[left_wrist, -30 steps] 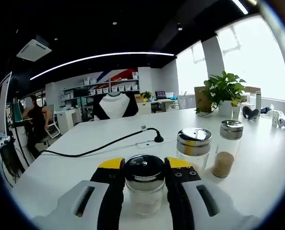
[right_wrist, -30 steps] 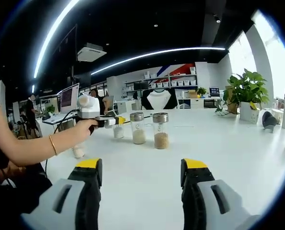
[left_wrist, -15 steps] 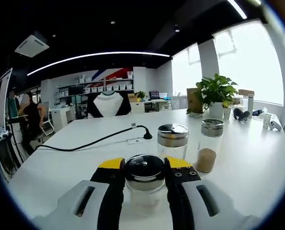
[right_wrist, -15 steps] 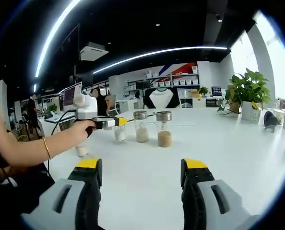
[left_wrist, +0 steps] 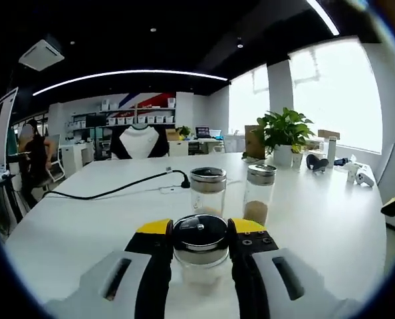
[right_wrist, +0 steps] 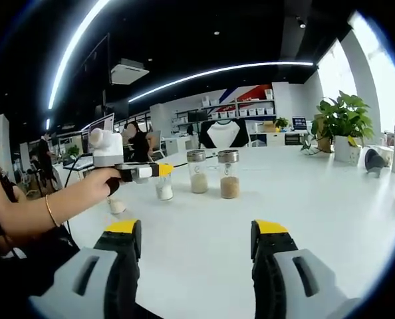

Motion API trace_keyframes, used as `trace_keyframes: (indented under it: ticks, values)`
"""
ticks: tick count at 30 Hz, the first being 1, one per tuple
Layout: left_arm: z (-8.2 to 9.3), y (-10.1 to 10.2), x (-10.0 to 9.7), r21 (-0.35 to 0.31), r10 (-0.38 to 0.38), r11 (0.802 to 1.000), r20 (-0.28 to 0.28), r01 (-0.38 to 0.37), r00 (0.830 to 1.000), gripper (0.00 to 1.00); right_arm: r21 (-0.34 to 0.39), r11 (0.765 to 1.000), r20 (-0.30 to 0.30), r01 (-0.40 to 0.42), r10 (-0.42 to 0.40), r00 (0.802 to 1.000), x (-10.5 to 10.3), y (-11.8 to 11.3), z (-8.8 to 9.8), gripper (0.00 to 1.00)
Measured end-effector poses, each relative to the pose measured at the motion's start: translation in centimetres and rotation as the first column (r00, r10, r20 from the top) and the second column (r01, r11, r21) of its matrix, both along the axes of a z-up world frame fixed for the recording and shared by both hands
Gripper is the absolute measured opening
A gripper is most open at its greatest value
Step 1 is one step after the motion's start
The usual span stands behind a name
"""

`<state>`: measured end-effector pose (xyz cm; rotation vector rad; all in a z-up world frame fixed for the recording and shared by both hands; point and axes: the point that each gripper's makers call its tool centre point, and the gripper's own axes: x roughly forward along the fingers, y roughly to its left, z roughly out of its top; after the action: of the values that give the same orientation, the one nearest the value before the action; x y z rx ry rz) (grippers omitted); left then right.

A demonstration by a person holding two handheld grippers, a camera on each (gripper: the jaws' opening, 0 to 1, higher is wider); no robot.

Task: Rotate the seasoning bottle until the label or dispensing opening points toward the visible target arrow and the bottle remains upright within the marked orientation range

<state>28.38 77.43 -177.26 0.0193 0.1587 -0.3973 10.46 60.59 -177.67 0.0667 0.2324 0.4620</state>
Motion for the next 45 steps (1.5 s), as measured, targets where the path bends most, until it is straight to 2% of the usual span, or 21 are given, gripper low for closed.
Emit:
trace_keyframes:
  ticks: [2, 5, 12, 19, 23, 26, 28, 32, 36, 39, 40, 41, 45]
  values:
    - [0.3, -0.1, -0.6, -0.007, -0.010, 1.000, 0.023, 0.010, 1.000, 0.34, 0.007, 1.000, -0.004, -0.005, 0.005, 1.000, -0.1, 0.1, -0.1, 0.66]
    - [0.1, -0.3, -1.5, -0.007, -0.021, 1.000, 0.021, 0.021, 1.000, 0.34, 0.000, 1.000, -0.012, -0.002, 0.002, 1.000, -0.2, 0.1, -0.4, 0.66]
    - [-0.9, -1.2, -4.0, 0.054, -0.074, 0.996, 0.010, 0.073, 0.997, 0.34, 0.006, 1.000, -0.009, -0.005, 0.005, 1.000, -0.4, 0.1, -0.2, 0.66]
    - [-1.3, -2.4, -6.2, 0.033, -0.111, 0.993, -0.006, 0.111, 0.994, 0.34, 0.004, 1.000, -0.006, -0.010, 0.010, 1.000, -0.6, 0.2, 0.1, 0.66]
    - [-1.3, -3.0, -7.4, 0.007, -0.119, 0.993, -0.010, 0.119, 0.993, 0.34, -0.036, 0.999, -0.007, -0.007, 0.007, 1.000, -0.6, 0.1, -0.1, 0.66]
    - [-1.5, -3.3, -8.0, 0.036, -0.132, 0.991, -0.003, 0.132, 0.991, 0.34, -0.029, 0.999, -0.007, -0.014, 0.014, 1.000, -0.6, 0.2, -0.1, 0.66]
    - [-1.3, -3.6, -8.6, 0.089, -0.154, 0.985, 0.026, 0.151, 0.988, 0.34, -0.037, 0.999, -0.006, -0.012, 0.012, 1.000, -0.6, 0.2, 0.0, 0.66]
    - [-1.4, -3.8, -9.6, 0.074, -0.174, 0.982, 0.016, 0.172, 0.985, 0.34, -0.079, 0.996, -0.003, -0.028, 0.027, 1.000, -0.6, 0.7, -0.1, 0.66]
    - [-1.6, -4.2, -10.0, 0.070, -0.193, 0.979, 0.015, 0.191, 0.981, 0.34, -0.080, 0.996, -0.004, -0.040, 0.040, 0.999, -0.6, 1.0, -0.2, 0.66]
    - [-2.5, -4.4, -10.4, 0.069, -0.210, 0.975, -0.007, 0.210, 0.978, 0.34, -0.070, 0.997, -0.003, -0.043, 0.043, 0.999, -0.6, 1.2, -0.1, 0.65]
    - [-2.1, -4.3, -10.5, 0.041, -0.209, 0.977, 0.015, 0.208, 0.978, 0.34, -0.071, 0.997, -0.004, -0.043, 0.043, 0.999, -0.6, 1.1, -0.2, 0.65]
    - [-2.3, -4.2, -10.6, 0.053, -0.213, 0.976, 0.002, 0.212, 0.977, 0.34, -0.075, 0.996, -0.005, -0.044, 0.043, 0.999, -0.7, 1.1, -0.3, 0.65]
    - [-2.3, -3.9, -10.9, 0.033, -0.220, 0.975, 0.009, 0.219, 0.976, 0.34, -0.070, 0.997, -0.013, -0.042, 0.042, 0.999, -0.8, 1.0, -0.5, 0.65]
